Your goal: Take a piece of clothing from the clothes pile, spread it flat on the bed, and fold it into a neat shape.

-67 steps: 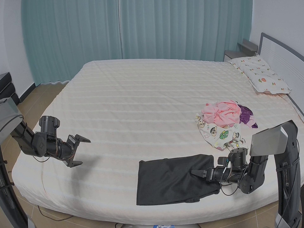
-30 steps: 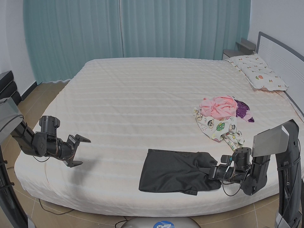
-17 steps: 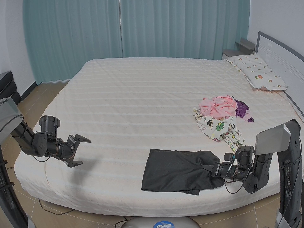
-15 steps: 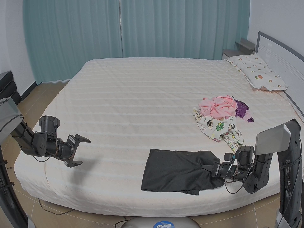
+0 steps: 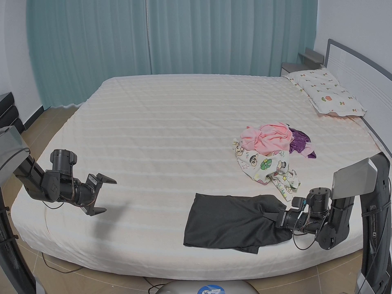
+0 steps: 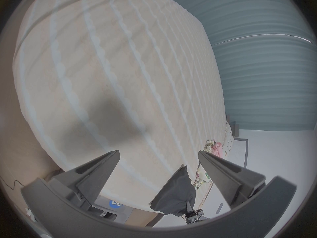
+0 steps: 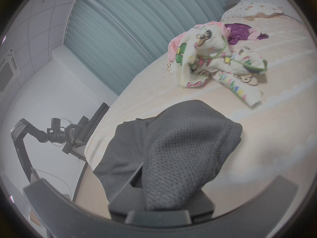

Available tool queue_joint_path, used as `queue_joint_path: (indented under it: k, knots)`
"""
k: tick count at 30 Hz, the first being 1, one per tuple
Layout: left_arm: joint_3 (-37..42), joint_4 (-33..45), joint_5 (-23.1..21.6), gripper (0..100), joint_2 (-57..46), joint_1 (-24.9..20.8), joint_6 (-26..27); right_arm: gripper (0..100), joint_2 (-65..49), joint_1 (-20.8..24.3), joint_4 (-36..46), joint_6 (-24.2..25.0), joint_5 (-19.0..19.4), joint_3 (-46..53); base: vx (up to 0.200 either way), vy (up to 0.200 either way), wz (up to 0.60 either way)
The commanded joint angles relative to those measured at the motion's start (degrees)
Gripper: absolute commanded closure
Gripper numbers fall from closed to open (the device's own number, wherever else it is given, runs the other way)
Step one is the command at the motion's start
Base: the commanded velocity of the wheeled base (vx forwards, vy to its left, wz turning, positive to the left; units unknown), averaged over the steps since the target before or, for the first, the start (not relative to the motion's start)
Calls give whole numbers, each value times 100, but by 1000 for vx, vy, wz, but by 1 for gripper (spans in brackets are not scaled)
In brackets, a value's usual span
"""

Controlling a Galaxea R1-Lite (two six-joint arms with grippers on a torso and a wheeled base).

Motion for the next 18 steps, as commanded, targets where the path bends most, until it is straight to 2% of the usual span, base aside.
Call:
queue_joint_path:
  k: [1, 8, 18]
  knots:
    - [6, -5, 10, 0, -1, 2, -2, 100, -37, -83, -3, -1, -8, 81, 0, -200, 0]
    - [6, -5, 10, 0, -1, 2, -2, 100, -64, -320, -30, -10, 1, 107, 0, -200, 0]
    - [-3, -5, 10, 0, -1, 2, -2, 100, -108, -364, -249, -19, 1, 274, 0, -200, 0]
